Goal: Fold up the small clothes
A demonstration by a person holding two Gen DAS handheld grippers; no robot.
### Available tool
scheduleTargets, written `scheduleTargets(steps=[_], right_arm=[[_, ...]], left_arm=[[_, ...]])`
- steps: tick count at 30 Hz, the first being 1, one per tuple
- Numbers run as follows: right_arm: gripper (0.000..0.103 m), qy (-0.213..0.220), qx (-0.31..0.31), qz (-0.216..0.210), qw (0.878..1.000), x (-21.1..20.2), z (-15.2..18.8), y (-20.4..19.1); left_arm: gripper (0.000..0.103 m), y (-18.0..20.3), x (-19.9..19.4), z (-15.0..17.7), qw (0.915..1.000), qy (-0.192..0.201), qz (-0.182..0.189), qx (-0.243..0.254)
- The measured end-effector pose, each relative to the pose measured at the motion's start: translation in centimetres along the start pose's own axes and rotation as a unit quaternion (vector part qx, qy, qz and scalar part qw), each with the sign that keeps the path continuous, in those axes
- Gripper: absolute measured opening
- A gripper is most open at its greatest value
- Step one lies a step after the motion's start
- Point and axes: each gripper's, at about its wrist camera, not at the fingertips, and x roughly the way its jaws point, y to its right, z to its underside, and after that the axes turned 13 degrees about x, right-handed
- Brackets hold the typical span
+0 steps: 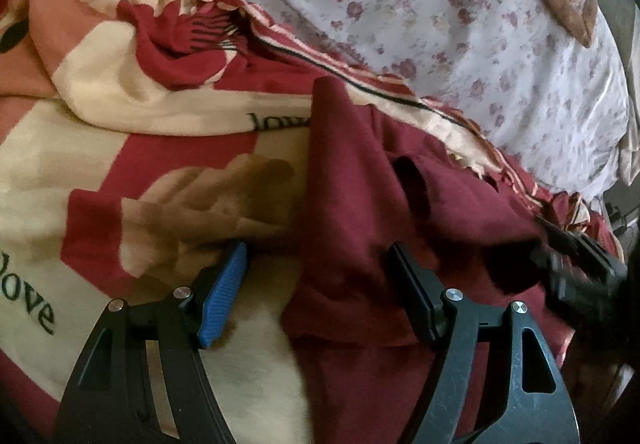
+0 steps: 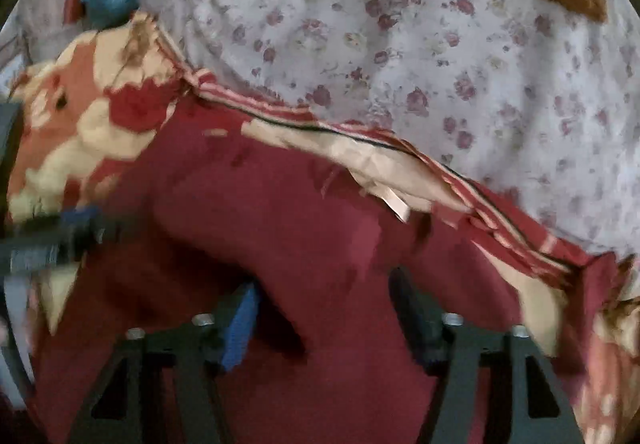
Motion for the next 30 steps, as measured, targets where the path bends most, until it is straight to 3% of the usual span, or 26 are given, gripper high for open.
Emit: scheduleTargets(steps=[1, 4, 8, 13, 14, 15, 16, 18, 22, 25, 30], right_arm=[[0.025, -0.007, 0.029, -0.016, 0.999, 0.6, -0.6, 0.9], [0.021, -0.002, 0.144, -0.052, 0.988, -0.5, -0.8, 5.3], [0.021, 0.011, 0.251, -0.046, 0.967, -3.8, 2.2, 11.6], [0.022, -0.04, 0.294, -0.043, 0.954, -5.8, 5.8, 14.8], [0.025, -0.038, 0.296, -0.043, 0.953, -6.4, 5.9, 15.1], [0.035, -0.029, 0.296, -0.037, 0.954, -7.4, 5.8, 15.0], [0.043, -0.016, 0.293, -0.035, 0.955, -8.4, 5.7, 14.7], [0.045, 0.014, 0.269, -0.052, 0.962, -9.8, 4.3, 13.2], [0.046, 0.01, 0.166, -0.142, 0.976, -9.2, 0.4, 6.9], [0.049, -0.013, 0.051, -0.18, 0.982, -5.1, -3.2, 0.0], [0.05, -0.095, 0.007, -0.206, 0.974, 3.3, -6.7, -7.5]], left_arm=[[0.073, -0.2, 0.0, 0.0, 1.0, 0.0, 0.001, -0.003], [0.073, -0.4, 0.1, 0.0, 1.0, -0.001, 0.002, -0.005], [0.073, 0.1, 0.2, 0.0, 0.9998, -0.004, -0.014, 0.009], [0.073, -0.1, -0.4, 0.3, 0.9998, -0.01, -0.014, 0.002], [0.073, -0.2, -0.6, 0.4, 0.9999, -0.012, -0.012, -0.001], [0.073, -0.5, -1.0, 0.6, 0.9997, -0.016, -0.013, -0.008], [0.073, -0.5, -1.1, 0.7, 0.9996, -0.02, -0.016, -0.011], [0.073, -0.7, -1.5, 0.9, 0.9991, -0.03, -0.026, -0.012], [0.073, -0.8, -2.2, 1.5, 0.999, -0.039, -0.022, -0.01], [0.073, -1.0, -2.7, 1.9, 0.9991, -0.042, -0.006, -0.009], [0.073, -1.1, -2.5, 1.9, 0.9992, -0.037, 0.008, -0.008]])
